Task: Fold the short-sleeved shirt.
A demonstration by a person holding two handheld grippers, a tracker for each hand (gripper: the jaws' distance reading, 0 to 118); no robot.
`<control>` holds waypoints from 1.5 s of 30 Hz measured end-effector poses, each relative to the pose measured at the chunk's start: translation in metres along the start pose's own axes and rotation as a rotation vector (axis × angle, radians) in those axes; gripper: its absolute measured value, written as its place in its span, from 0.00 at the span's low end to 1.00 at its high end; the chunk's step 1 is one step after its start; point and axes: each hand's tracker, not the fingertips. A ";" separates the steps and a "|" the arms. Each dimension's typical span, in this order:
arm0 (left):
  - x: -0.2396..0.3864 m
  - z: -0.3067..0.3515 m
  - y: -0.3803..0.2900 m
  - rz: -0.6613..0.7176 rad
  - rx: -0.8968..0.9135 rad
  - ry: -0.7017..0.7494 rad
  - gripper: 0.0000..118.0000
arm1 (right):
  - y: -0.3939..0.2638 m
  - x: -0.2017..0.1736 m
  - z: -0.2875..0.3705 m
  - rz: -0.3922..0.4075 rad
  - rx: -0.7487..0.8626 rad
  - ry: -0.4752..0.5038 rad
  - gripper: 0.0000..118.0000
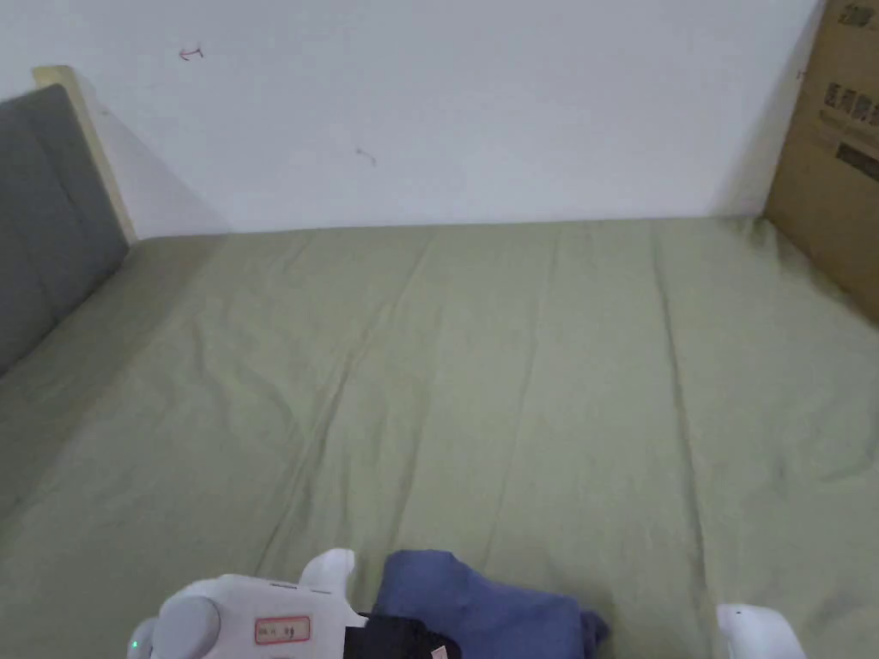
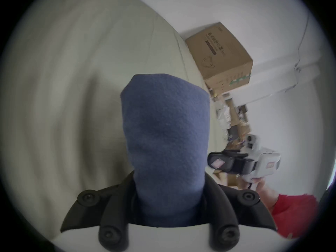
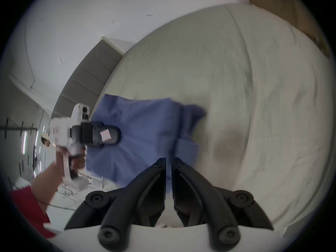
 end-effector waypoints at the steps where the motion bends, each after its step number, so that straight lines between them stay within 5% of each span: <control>1: -0.004 0.021 0.008 -0.034 -0.015 0.064 0.18 | -0.001 -0.006 0.008 0.038 0.010 -0.003 0.05; 4: -0.027 0.074 0.026 -0.096 -0.043 0.395 0.18 | -0.005 -0.018 0.026 0.108 0.051 -0.036 0.05; 6: -0.045 0.100 0.039 -0.080 -0.099 0.654 0.18 | -0.006 -0.024 0.034 0.087 0.039 -0.056 0.05; 9: -0.068 0.113 0.045 -0.263 -0.243 1.037 0.18 | -0.011 -0.024 0.040 0.053 0.044 -0.058 0.05; 12: -0.104 0.131 0.047 -0.194 -0.276 1.184 0.18 | -0.013 -0.022 0.042 0.042 0.056 -0.086 0.05; 15: -0.133 0.148 0.048 -0.078 -0.228 1.192 0.26 | -0.013 -0.022 0.049 0.030 0.070 -0.124 0.05; 19: -0.142 0.169 0.044 -0.178 -0.169 1.312 1.00 | -0.013 -0.017 0.059 -0.011 0.082 -0.137 0.05; 23: -0.083 0.172 0.020 -0.201 -0.049 1.241 0.98 | -0.016 -0.020 0.065 -0.011 0.096 -0.150 0.05; 26: -0.021 0.158 -0.002 -0.219 0.102 1.018 0.98 | -0.018 -0.027 0.073 0.007 0.138 -0.159 0.05; 27: 0.001 0.152 -0.012 -0.208 0.164 0.928 0.95 | -0.018 -0.031 0.077 0.015 0.158 -0.162 0.05; 28: 0.022 0.146 -0.022 -0.194 0.229 0.820 0.71 | -0.018 -0.034 0.081 0.028 0.181 -0.162 0.05; 30: 0.053 0.131 -0.038 -0.154 0.328 0.577 0.00 | -0.018 -0.040 0.094 0.063 0.240 -0.170 0.05; 35: 0.149 0.092 -0.080 -0.265 0.584 0.439 0.00 | -0.014 -0.058 0.144 0.111 0.411 -0.194 0.05; 41: 0.232 0.083 -0.101 -0.490 0.999 0.575 0.00 | -0.021 -0.095 0.211 0.309 0.834 -0.354 0.05; 45: 0.267 0.078 -0.111 -0.638 1.145 0.644 0.00 | -0.033 -0.097 0.216 0.370 1.123 -0.391 0.05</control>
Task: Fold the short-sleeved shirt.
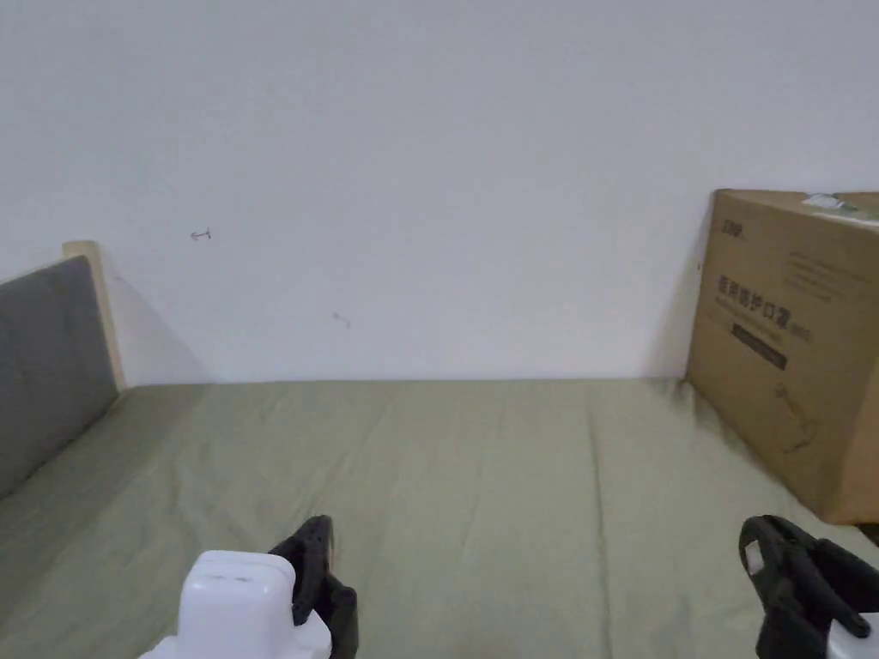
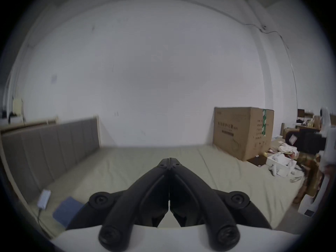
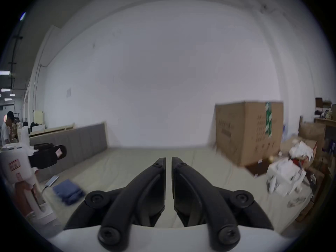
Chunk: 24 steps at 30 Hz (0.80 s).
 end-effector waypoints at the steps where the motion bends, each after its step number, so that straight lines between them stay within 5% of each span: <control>1: 0.005 0.004 0.002 -0.020 0.029 0.022 0.00 | -0.002 -0.003 0.000 0.029 0.031 -0.047 0.05; 6: 0.016 0.009 -0.011 -0.042 0.077 0.102 0.00 | -0.033 -0.009 -0.009 0.231 0.090 -0.202 0.05; 10: 0.017 0.006 -0.014 -0.066 0.040 0.117 0.00 | -0.043 -0.013 -0.011 0.211 -0.013 -0.154 0.06; 12: 0.016 0.009 -0.015 -0.051 0.043 0.134 0.00 | -0.045 -0.013 -0.004 0.190 -0.005 -0.123 0.19; 14: 0.013 0.010 -0.016 -0.049 0.030 0.109 0.15 | -0.044 -0.013 0.001 0.181 0.011 -0.120 0.53; 15: 0.014 0.010 -0.016 -0.051 0.019 0.101 0.28 | -0.043 -0.013 0.001 0.174 0.009 -0.121 0.63; 16: 0.014 0.011 -0.017 -0.053 0.018 0.099 0.52 | -0.041 -0.011 0.000 0.164 0.000 -0.115 0.72; 18: 0.012 0.011 -0.021 -0.041 0.017 0.082 0.73 | -0.040 -0.011 0.001 0.151 0.001 -0.124 0.80; 19: 0.012 0.011 -0.021 -0.032 0.008 0.073 0.73 | -0.039 -0.010 0.001 0.136 0.006 -0.134 0.80; 20: 0.011 0.010 -0.022 -0.024 -0.011 0.063 0.92 | -0.039 -0.009 0.001 0.128 0.003 -0.138 0.91; 21: 0.011 0.011 -0.024 -0.023 -0.029 0.059 1.00 | -0.038 -0.009 0.001 0.125 -0.001 -0.140 1.00; 24: 0.012 0.012 -0.025 -0.003 -0.020 0.077 1.00 | -0.039 -0.013 0.003 0.151 0.007 -0.140 1.00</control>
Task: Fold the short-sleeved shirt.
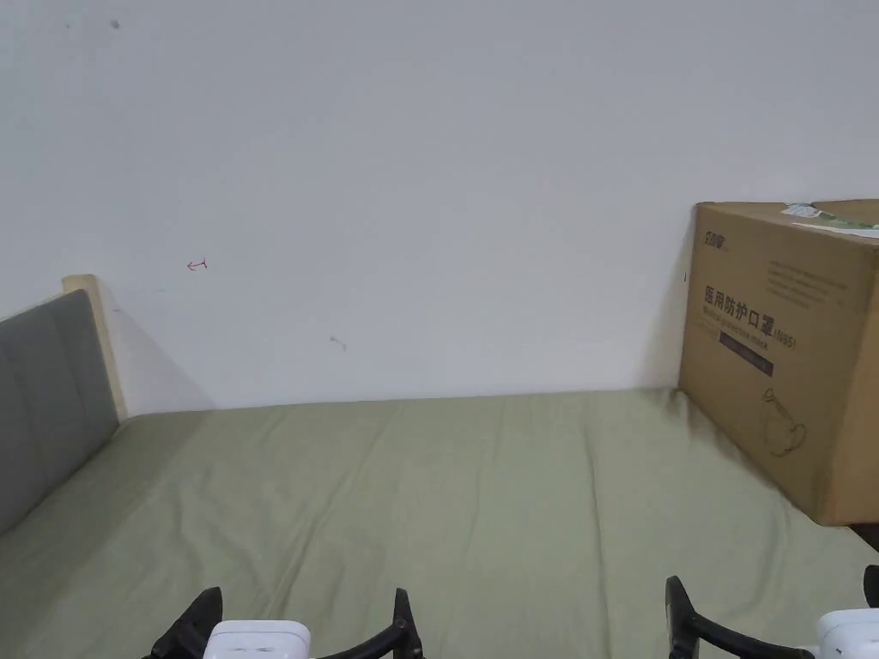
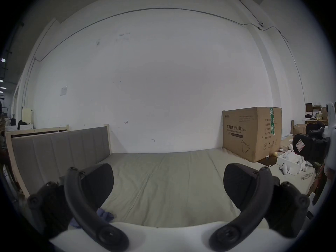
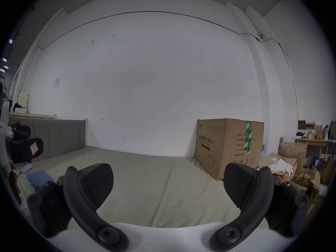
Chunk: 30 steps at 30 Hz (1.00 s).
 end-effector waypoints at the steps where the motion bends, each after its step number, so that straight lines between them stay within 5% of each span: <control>1: 0.000 0.000 0.000 0.005 -0.003 0.002 1.00 | 0.002 -0.001 0.001 0.017 0.000 -0.001 1.00; 30: -0.035 -0.008 0.007 0.012 0.026 -0.016 1.00 | -0.001 -0.023 -0.009 0.034 -0.053 0.058 1.00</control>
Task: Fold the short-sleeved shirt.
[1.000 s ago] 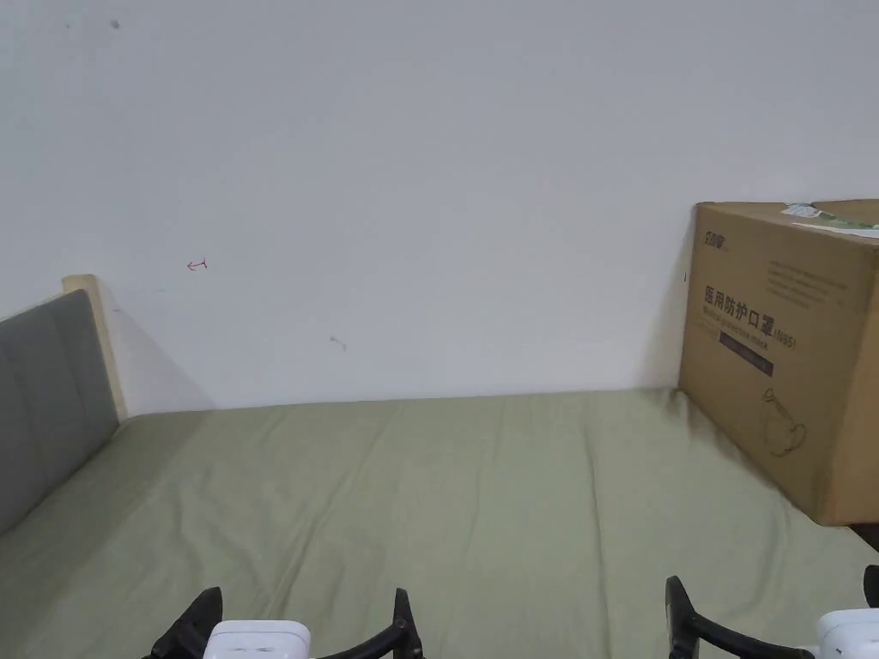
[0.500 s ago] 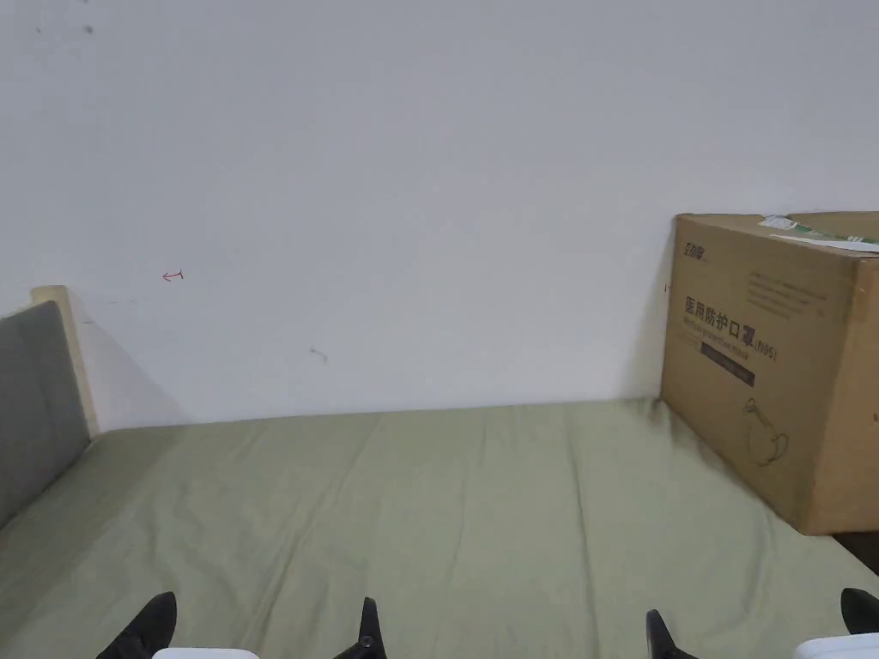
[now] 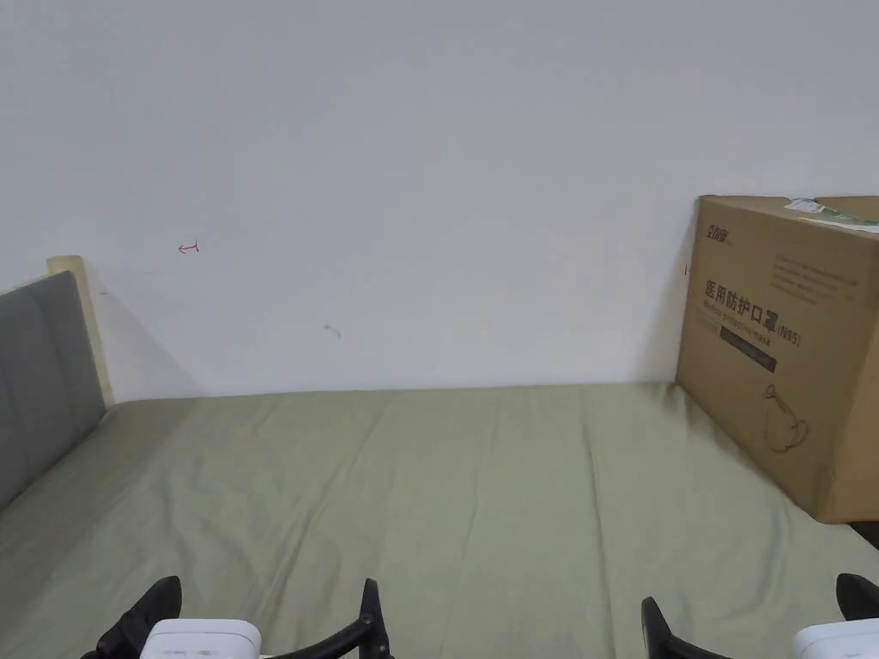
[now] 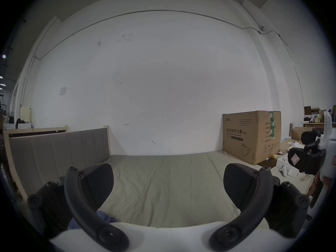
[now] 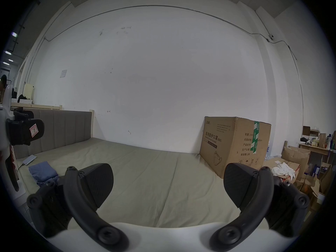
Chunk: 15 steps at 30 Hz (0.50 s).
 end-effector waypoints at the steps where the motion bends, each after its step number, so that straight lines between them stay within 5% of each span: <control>1: -0.001 -0.001 0.000 0.004 -0.001 0.006 1.00 | 0.000 -0.001 0.000 0.000 -0.004 0.002 1.00; 8: 0.002 -0.010 0.007 -0.006 -0.038 0.091 1.00 | -0.003 -0.004 0.001 0.016 -0.010 0.014 1.00; 15: -0.002 -0.017 0.016 0.123 -0.178 0.155 1.00 | -0.005 -0.005 -0.001 0.017 -0.037 0.025 1.00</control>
